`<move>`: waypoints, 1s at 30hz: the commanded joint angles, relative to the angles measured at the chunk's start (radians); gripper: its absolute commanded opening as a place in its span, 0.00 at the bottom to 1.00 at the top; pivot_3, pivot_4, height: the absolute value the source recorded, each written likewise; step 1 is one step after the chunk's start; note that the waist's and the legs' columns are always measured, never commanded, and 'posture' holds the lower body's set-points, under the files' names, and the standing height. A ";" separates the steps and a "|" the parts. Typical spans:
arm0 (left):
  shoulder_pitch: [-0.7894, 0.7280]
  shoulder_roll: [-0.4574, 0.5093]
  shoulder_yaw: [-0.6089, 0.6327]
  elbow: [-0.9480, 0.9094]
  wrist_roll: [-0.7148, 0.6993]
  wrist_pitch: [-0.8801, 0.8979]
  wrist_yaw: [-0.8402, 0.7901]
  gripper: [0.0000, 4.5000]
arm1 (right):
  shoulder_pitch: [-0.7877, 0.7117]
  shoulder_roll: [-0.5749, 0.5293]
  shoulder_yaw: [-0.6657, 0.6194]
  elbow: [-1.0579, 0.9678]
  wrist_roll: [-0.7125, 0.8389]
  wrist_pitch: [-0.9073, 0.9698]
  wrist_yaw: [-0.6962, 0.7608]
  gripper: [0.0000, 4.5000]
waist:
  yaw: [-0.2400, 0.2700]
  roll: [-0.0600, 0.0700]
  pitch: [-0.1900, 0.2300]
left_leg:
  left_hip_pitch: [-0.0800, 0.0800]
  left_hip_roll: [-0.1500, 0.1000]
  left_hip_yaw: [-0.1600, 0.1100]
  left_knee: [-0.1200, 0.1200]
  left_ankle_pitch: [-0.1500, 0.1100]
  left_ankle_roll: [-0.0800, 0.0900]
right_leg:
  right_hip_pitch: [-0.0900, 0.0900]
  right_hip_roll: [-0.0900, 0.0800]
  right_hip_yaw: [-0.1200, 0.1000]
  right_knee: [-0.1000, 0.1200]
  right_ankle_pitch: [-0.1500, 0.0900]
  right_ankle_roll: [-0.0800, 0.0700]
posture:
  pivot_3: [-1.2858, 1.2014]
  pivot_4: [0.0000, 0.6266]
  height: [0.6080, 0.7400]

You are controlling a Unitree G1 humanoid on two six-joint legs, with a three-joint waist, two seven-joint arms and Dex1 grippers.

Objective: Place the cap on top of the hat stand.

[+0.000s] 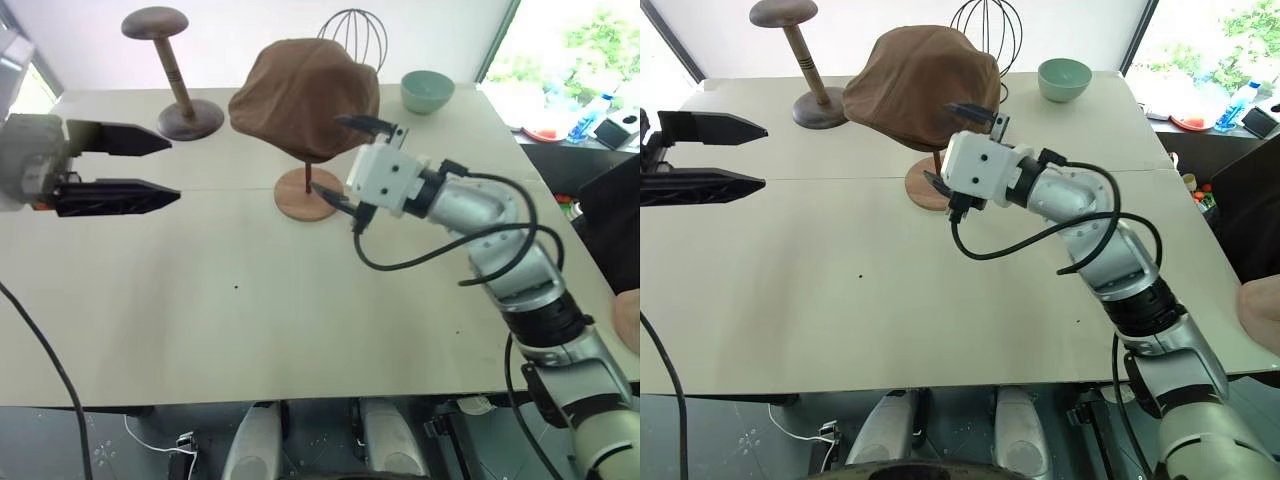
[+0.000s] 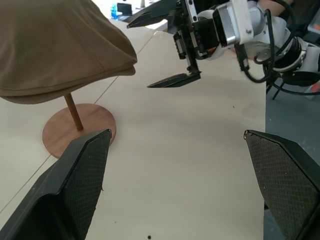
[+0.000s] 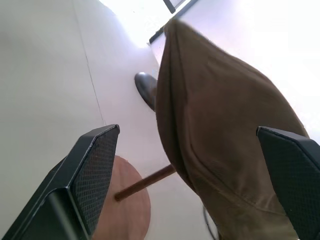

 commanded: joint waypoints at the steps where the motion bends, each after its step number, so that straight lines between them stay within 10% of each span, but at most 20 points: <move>1: -0.036 0.025 -0.018 0.006 0.021 -0.047 0.006 0.99 | -0.029 0.081 0.006 0.037 -0.082 -0.096 -0.078 1.00 | -0.001 0.000 0.000 | 0.000 0.000 0.000 0.000 0.000 0.000 | 0.000 0.000 0.000 0.000 0.001 0.001 | 0.52 0.24 1.00; 14: -0.115 0.008 -0.072 0.061 0.037 -0.080 0.032 0.99 | -0.147 0.214 0.038 0.273 -0.331 -0.208 -0.211 1.00 | -0.020 0.000 0.000 | 0.000 0.000 -0.001 -0.001 0.000 0.000 | 0.000 0.001 0.000 0.000 0.001 0.002 | 0.52 0.24 1.00; 18: -0.128 0.008 -0.076 0.068 0.038 -0.081 0.035 1.00 | -0.160 0.232 0.029 0.297 -0.364 -0.215 -0.233 0.71 | -0.023 0.000 0.000 | 0.000 0.000 -0.001 -0.001 0.000 0.000 | 0.000 0.001 0.000 0.000 0.001 0.002 | 0.52 0.24 1.00; 23: -0.145 0.005 -0.090 0.080 0.045 -0.085 0.037 1.00 | -0.169 0.238 0.021 0.309 -0.371 -0.232 -0.232 0.12 | -0.023 0.000 0.000 | 0.000 0.000 -0.001 -0.001 0.000 0.000 | 0.000 0.001 0.000 0.001 0.001 0.002 | 0.52 0.24 1.00; 30: -0.152 0.009 -0.097 0.093 0.050 -0.093 0.037 1.00 | -0.220 0.173 -0.049 0.335 -0.308 -0.307 -0.194 0.12 | -0.022 0.000 0.000 | 0.000 0.000 -0.001 -0.001 0.000 0.000 | 0.000 0.001 0.000 0.001 0.001 0.002 | 0.52 0.24 1.00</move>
